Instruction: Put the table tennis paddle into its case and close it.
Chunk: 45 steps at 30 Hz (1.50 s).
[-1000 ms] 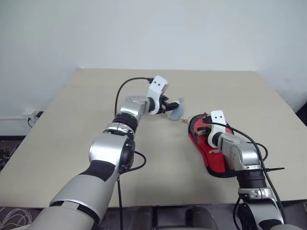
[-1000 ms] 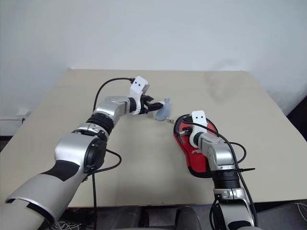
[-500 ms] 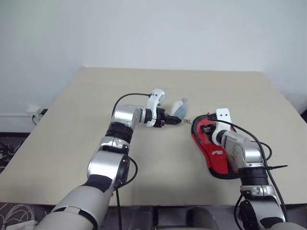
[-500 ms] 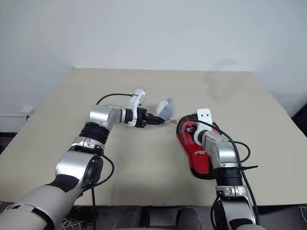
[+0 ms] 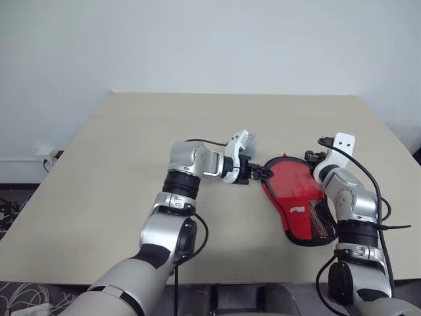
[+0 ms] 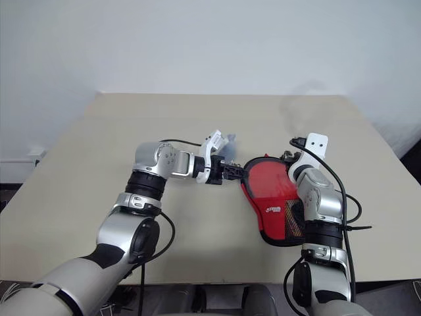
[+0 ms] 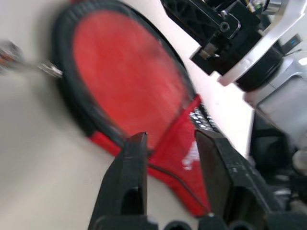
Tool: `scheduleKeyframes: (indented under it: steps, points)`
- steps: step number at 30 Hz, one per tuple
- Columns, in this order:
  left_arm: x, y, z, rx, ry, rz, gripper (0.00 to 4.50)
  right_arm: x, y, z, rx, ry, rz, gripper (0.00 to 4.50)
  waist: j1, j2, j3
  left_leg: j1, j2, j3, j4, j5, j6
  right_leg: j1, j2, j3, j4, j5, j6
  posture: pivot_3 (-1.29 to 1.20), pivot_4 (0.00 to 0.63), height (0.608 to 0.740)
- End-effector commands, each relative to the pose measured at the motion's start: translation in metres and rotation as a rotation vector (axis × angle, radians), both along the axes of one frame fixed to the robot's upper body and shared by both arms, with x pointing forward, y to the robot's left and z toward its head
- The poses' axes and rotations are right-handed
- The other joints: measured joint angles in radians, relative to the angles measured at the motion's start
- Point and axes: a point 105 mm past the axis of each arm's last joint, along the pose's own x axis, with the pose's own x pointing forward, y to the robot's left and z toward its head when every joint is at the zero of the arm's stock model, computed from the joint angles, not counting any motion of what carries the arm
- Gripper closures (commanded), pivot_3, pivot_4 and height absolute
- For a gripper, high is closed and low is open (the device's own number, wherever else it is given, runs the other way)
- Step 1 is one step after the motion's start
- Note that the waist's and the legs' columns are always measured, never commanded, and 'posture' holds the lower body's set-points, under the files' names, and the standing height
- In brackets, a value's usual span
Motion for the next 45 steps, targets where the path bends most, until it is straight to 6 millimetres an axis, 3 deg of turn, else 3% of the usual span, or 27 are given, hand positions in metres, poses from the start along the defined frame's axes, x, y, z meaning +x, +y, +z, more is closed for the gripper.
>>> scheduleKeyframes:
  steps: [1,8,14,23,31,45]
  points:
    - [0.008,-0.004,0.000,0.023,0.022,0.070,2.71,0.002,-0.003,0.014,0.003,-0.049,-0.023,2.89,0.000,0.000,0.000,0.000,0.000,0.000,0.000,0.000,0.000,0.000,0.000,0.000,0.000,0.000,0.000,0.00,0.000,0.688]
    - [0.005,-0.015,-0.003,-0.005,0.124,0.100,2.71,-0.006,0.004,0.011,-0.082,0.006,0.102,2.89,0.001,0.000,0.000,0.001,0.000,0.000,0.000,0.000,0.000,0.001,0.000,0.000,0.000,0.000,0.000,0.00,0.000,0.688]
    - [0.007,-0.020,0.001,-0.030,0.155,0.116,2.71,-0.019,-0.002,0.024,-0.122,0.038,0.238,2.89,0.002,0.000,0.000,0.000,0.000,-0.001,0.000,0.000,0.000,0.001,-0.001,0.001,0.000,0.000,0.000,0.00,0.000,0.688]
    - [0.005,-0.031,-0.001,-0.050,0.234,0.126,2.71,-0.017,-0.008,0.027,-0.131,0.049,0.216,2.89,0.002,0.000,0.000,0.000,-0.004,0.000,0.001,-0.002,-0.004,0.001,-0.001,0.000,0.000,0.000,0.000,0.00,0.000,0.688]
    - [0.001,-0.033,-0.020,0.052,0.294,0.157,2.71,-0.018,-0.007,0.019,-0.113,0.068,0.195,2.89,0.002,0.000,0.000,0.000,-0.005,-0.001,0.002,-0.002,-0.003,0.002,-0.001,0.001,0.000,0.000,0.000,0.00,0.000,0.688]
    - [0.006,-0.048,-0.022,0.056,0.294,0.226,2.71,-0.019,-0.003,0.012,-0.120,0.074,0.179,2.89,0.002,0.000,0.000,0.000,-0.006,-0.001,0.003,-0.002,-0.004,0.002,-0.001,0.001,0.001,0.001,0.001,0.00,0.000,0.688]
